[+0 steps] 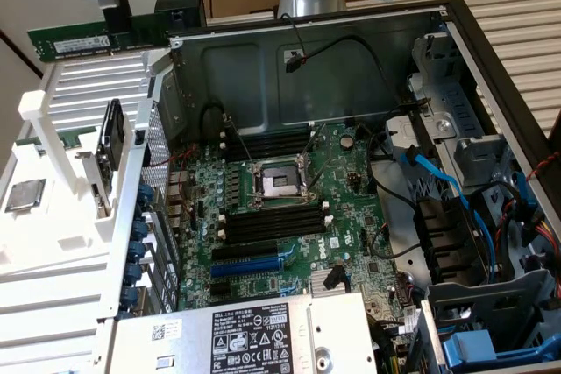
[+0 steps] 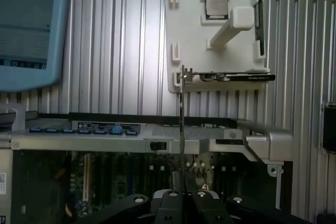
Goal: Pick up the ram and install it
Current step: 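Pick up the ram and move it above insertion slot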
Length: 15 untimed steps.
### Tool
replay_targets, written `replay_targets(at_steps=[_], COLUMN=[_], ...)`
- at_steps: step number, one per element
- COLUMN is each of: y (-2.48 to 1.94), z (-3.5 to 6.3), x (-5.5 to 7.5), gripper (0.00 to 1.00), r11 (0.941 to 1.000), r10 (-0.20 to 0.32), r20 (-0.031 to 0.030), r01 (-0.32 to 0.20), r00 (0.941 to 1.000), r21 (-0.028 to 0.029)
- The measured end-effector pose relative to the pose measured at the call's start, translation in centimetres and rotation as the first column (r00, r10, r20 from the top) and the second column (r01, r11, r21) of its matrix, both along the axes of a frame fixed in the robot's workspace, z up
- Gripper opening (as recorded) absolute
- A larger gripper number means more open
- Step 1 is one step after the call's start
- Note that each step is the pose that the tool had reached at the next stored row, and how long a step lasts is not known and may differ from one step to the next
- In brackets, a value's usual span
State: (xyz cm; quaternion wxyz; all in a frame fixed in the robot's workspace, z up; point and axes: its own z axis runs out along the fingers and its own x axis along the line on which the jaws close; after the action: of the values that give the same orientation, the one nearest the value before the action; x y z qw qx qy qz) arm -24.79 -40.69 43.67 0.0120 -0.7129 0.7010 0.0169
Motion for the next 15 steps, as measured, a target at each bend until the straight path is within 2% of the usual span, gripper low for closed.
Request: replay_targets(at_steps=[8, 9, 14, 15], y=[0.0, 0.0, 0.0, 0.0], z=[0.31, 0.33, 0.33, 0.34], x=[3.7, 4.6, 6.9, 7.8], gripper=[0.12, 0.12, 0.12, 0.12], r11=[1.0, 1.0, 1.0, 1.0], r10=[0.0, 0.0, 0.0, 0.0], r20=[-0.0001, -0.0001, -0.0002, -0.0002], r01=[0.0, 0.0, 0.0, 0.0], r00=[1.0, 1.0, 1.0, 1.0], r21=[0.0027, 0.0031, 0.0031, 0.0032])
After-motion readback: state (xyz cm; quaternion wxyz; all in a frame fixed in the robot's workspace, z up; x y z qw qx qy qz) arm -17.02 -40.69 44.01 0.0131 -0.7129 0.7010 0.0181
